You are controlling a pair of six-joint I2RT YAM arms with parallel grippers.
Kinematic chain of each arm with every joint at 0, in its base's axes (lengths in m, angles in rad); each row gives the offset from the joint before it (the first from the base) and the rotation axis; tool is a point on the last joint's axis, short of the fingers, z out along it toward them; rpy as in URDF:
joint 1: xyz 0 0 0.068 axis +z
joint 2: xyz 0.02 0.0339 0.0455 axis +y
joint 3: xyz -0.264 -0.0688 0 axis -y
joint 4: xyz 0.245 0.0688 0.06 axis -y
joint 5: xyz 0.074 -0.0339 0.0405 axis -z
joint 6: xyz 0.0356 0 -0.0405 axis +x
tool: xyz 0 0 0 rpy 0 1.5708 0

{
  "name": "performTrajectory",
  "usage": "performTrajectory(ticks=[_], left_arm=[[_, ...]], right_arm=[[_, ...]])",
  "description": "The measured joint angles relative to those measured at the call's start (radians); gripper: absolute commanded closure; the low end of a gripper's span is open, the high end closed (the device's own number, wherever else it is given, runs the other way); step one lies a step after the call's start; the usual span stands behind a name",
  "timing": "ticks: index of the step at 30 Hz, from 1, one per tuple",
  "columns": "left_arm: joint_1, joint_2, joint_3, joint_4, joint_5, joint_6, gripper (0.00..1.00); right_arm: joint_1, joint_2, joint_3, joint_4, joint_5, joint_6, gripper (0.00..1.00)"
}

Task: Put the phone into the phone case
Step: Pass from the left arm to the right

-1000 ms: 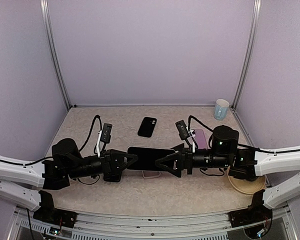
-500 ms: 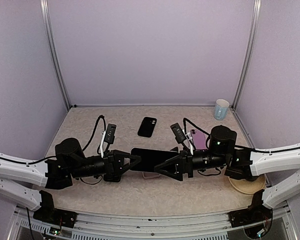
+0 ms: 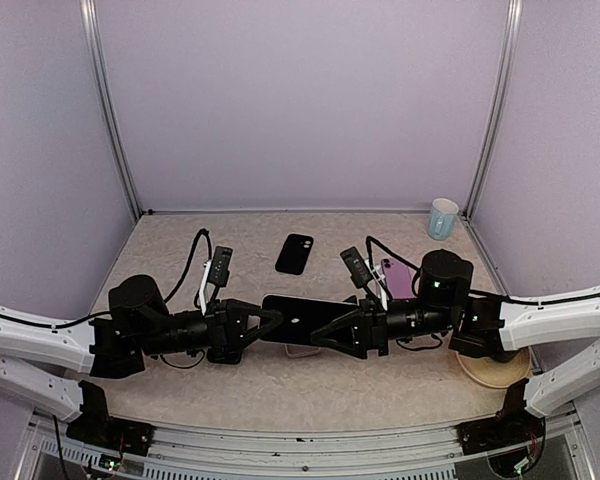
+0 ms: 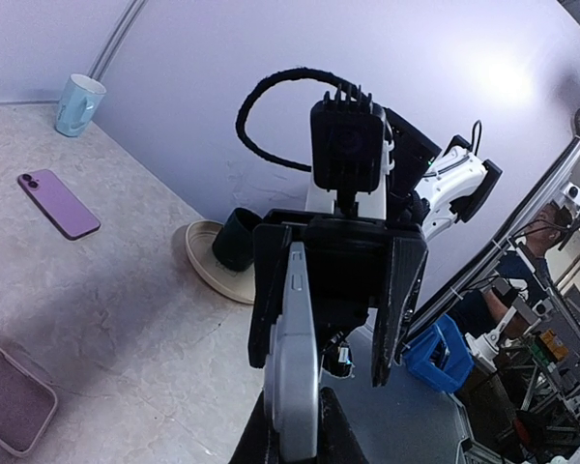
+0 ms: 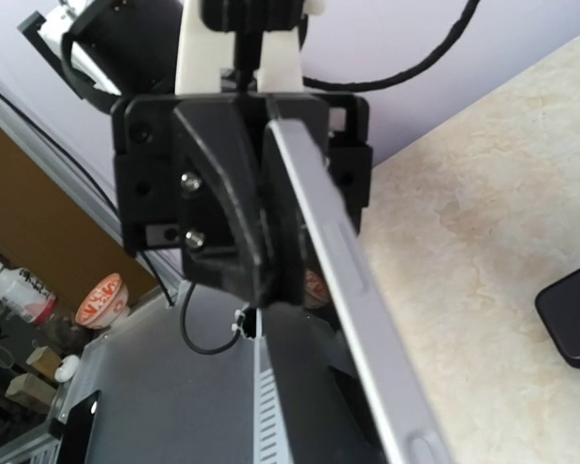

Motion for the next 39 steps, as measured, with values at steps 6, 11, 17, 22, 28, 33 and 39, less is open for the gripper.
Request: performTrajectory(ticks=[6,11,17,22,28,33,39], left_arm=[[0.000,-0.002,0.000,0.000,0.003,0.000,1.00],[0.001,-0.005,-0.001,0.000,0.004,-0.002,1.00],[0.003,-0.017,-0.001,0.006,0.004,-0.005,1.00],[0.003,-0.019,-0.003,0.014,0.005,-0.009,1.00],[0.002,-0.018,-0.005,0.023,0.014,-0.021,1.00],[0.003,-0.016,-0.006,0.030,0.024,-0.019,0.95],[0.007,-0.017,-0.011,0.040,0.011,-0.017,0.55]], right_arm=[[0.000,-0.002,-0.002,0.004,-0.008,-0.004,0.58],[0.000,-0.011,-0.007,0.007,-0.010,-0.002,0.38],[0.000,-0.057,-0.029,0.024,0.002,0.001,0.38],[0.000,-0.061,-0.030,0.025,0.005,0.002,0.50],[-0.004,-0.035,-0.030,0.041,0.011,0.008,0.80],[-0.008,-0.021,-0.033,0.056,-0.006,0.026,1.00],[-0.004,-0.032,-0.040,0.067,-0.013,0.023,1.00]])
